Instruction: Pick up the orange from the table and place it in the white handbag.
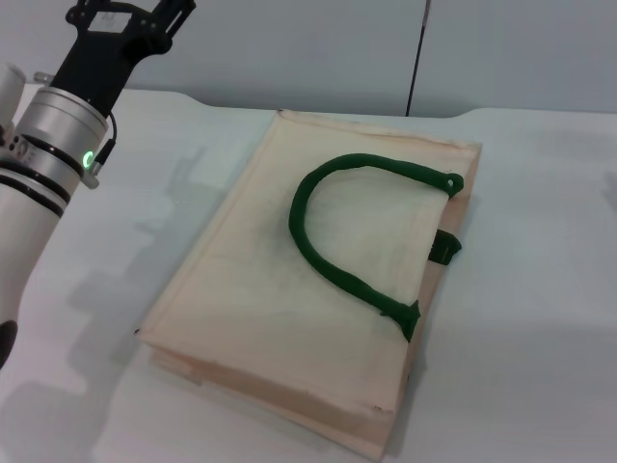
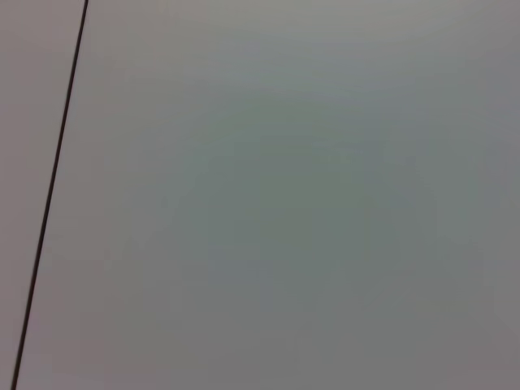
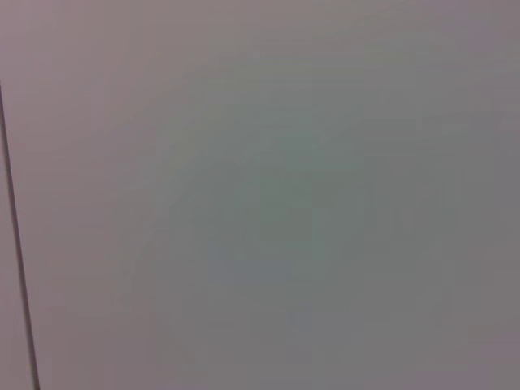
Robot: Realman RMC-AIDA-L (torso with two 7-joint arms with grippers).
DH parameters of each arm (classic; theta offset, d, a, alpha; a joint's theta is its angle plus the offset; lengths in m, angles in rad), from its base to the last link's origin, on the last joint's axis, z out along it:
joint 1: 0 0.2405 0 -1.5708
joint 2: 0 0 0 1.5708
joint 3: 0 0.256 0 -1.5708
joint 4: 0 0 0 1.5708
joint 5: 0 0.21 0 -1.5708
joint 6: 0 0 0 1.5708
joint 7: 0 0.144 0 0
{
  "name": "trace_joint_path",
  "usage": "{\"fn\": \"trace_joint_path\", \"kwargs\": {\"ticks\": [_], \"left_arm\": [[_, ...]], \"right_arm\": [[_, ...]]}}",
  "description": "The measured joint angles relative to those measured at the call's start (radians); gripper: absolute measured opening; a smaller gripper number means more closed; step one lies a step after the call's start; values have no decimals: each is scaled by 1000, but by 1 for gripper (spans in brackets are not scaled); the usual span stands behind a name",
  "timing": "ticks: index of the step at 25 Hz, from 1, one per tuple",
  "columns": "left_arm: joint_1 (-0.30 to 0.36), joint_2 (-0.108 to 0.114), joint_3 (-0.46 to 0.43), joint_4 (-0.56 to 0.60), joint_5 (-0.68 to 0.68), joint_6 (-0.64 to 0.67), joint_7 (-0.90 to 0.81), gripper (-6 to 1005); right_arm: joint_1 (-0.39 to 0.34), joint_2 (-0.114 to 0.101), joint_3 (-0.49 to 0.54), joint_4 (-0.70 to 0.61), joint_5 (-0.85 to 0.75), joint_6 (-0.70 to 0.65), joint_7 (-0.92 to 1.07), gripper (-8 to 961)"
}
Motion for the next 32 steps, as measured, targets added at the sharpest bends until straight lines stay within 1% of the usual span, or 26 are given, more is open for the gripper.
{"fn": "trace_joint_path", "kwargs": {"ticks": [32], "left_arm": [[-2, 1, -2, 0, 0, -4, 0, 861]], "right_arm": [[-3, 0, 3, 0, 0, 6, 12, 891]]}}
